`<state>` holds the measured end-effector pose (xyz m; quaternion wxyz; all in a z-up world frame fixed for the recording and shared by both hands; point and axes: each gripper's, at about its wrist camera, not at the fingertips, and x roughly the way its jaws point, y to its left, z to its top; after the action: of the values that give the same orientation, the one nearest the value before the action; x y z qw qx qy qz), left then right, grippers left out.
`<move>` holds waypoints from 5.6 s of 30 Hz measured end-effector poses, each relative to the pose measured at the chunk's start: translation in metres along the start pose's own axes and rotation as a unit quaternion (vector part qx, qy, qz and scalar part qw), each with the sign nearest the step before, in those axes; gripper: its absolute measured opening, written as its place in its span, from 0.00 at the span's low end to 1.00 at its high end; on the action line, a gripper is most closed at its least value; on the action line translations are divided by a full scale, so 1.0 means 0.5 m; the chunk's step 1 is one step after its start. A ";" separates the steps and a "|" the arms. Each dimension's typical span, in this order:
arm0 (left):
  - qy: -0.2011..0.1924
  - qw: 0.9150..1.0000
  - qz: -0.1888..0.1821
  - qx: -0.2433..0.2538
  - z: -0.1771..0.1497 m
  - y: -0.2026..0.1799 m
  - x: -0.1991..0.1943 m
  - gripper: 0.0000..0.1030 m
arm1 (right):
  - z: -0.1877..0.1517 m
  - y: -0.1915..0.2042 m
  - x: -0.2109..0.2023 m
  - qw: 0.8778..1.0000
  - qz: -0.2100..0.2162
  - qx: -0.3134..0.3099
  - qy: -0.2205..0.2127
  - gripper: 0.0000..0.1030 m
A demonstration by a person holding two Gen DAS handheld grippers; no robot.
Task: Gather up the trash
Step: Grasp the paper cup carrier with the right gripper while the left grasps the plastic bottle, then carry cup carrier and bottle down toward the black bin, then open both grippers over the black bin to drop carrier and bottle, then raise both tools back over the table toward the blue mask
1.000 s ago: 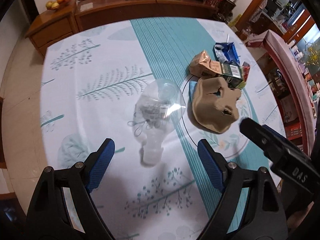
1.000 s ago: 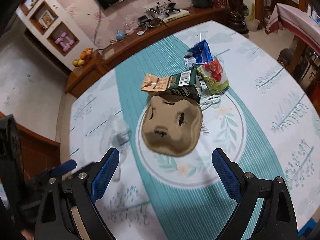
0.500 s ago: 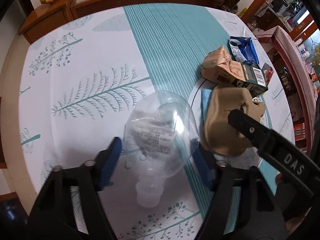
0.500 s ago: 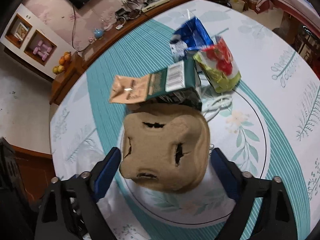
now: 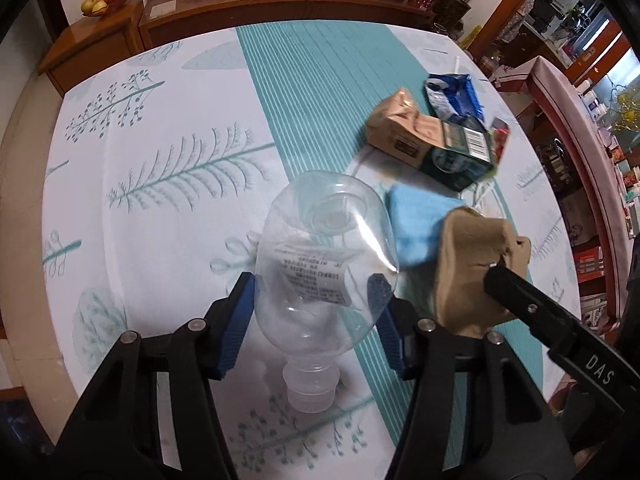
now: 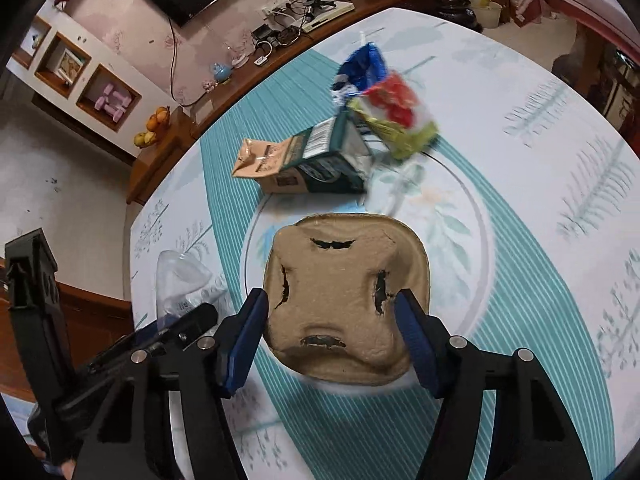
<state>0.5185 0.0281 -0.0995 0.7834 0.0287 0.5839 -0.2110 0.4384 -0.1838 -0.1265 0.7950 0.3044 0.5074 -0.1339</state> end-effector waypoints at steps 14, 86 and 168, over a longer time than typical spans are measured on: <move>0.005 1.000 -0.014 -0.008 -0.219 -0.105 -0.138 0.51 | -0.137 -0.088 -0.171 0.998 0.036 -0.052 0.012 0.62; 0.102 0.986 0.012 -0.128 -0.969 -0.325 0.243 0.51 | -0.778 -0.714 -0.003 0.979 0.021 -0.063 0.192 0.62; -0.208 0.975 0.060 -0.051 -0.727 -0.576 -0.612 0.89 | -0.449 -0.409 -0.794 0.957 0.131 -0.248 -0.069 0.72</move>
<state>0.0153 -0.0370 0.1273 0.8995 -0.0210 0.4149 -0.1352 -0.0096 -0.2421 0.0878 0.8892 0.1510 0.4242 0.0808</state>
